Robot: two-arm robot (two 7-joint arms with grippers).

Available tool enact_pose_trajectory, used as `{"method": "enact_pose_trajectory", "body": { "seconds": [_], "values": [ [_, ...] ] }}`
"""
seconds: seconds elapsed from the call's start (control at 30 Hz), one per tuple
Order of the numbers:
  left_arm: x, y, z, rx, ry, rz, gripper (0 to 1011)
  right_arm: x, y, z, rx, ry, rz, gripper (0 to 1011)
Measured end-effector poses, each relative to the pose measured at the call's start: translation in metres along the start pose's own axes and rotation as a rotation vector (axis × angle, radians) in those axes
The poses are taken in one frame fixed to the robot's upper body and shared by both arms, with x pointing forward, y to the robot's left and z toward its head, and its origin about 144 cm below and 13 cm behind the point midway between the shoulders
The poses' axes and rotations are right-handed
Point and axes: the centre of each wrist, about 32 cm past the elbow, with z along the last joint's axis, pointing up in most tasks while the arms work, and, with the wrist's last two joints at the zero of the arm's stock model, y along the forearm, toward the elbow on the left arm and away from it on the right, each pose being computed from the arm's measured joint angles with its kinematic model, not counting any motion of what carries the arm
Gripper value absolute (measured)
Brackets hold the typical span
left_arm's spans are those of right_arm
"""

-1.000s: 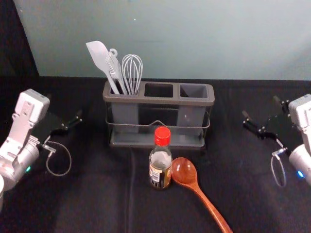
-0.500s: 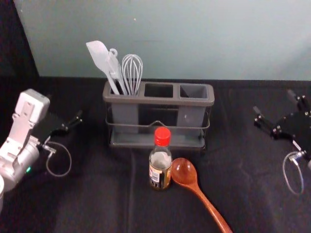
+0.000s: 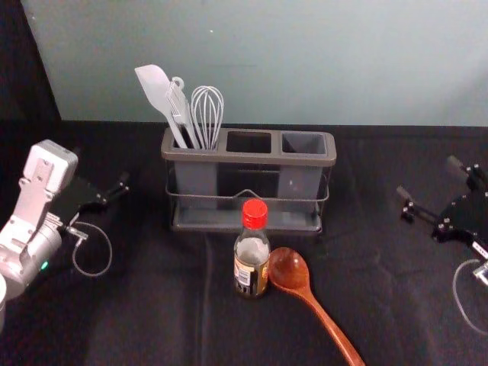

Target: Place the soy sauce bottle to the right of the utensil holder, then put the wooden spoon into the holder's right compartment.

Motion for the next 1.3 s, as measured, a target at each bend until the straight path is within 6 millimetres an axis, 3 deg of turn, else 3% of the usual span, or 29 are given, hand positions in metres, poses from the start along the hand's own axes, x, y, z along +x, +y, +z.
{"method": "enact_pose_trajectory", "body": {
  "seconds": [0.3, 0.73, 1.3],
  "values": [
    [0.0, 0.0, 0.0, 0.0, 0.0, 0.0, 1005, 0.005, -0.001, 0.004, -0.011, 0.065, 0.163, 1003],
    [0.0, 0.0, 0.0, 0.0, 0.0, 0.0, 1005, -0.005, 0.037, 0.0, -0.024, 0.138, 0.512, 1002],
    [0.0, 0.0, 0.0, 0.0, 0.0, 0.0, 1005, -0.023, 0.075, 0.002, -0.015, 0.207, 0.664, 1003]
  ]
}}
